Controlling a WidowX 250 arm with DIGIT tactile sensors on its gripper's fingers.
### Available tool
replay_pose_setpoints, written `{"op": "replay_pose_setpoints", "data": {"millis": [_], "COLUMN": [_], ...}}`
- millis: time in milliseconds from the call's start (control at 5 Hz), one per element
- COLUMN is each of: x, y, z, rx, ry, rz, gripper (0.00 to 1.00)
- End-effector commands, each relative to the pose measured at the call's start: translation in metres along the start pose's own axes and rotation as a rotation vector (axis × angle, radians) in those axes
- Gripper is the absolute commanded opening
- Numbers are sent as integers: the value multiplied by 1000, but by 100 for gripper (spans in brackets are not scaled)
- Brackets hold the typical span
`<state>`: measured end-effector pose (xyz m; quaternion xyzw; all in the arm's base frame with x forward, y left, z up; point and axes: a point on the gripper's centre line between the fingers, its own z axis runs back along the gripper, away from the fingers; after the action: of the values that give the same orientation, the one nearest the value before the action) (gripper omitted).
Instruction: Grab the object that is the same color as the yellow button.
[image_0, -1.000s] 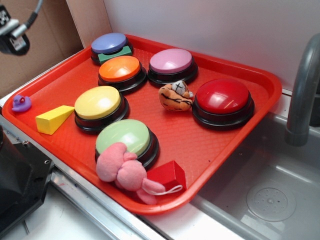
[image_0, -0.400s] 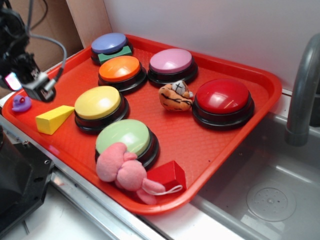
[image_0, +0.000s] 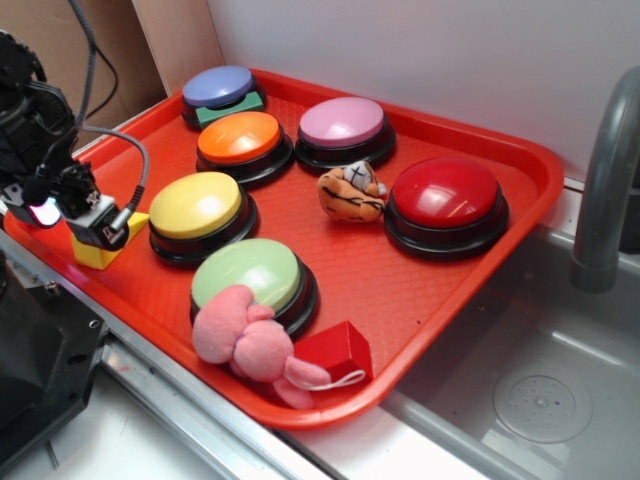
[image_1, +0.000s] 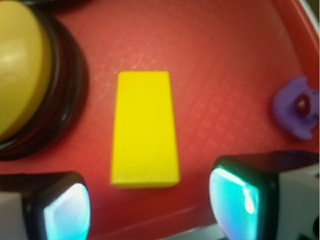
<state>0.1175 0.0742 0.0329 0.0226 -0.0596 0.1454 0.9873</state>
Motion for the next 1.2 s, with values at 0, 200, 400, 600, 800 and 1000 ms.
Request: {"op": "replay_pose_setpoints", "data": {"millis": [0, 200, 400, 600, 800, 1000], "x": [8, 11, 14, 15, 26, 44], "y": [-1, -1, -1, 1, 2, -7], "z": [-12, -14, -14, -12, 16, 51], "rx": [23, 3, -23, -18, 14, 37], "ry": [-15, -26, -48, -47, -31, -66], "rz": [-7, 2, 18, 59, 74, 33], "gripper": [100, 67, 3, 0, 0, 0]}}
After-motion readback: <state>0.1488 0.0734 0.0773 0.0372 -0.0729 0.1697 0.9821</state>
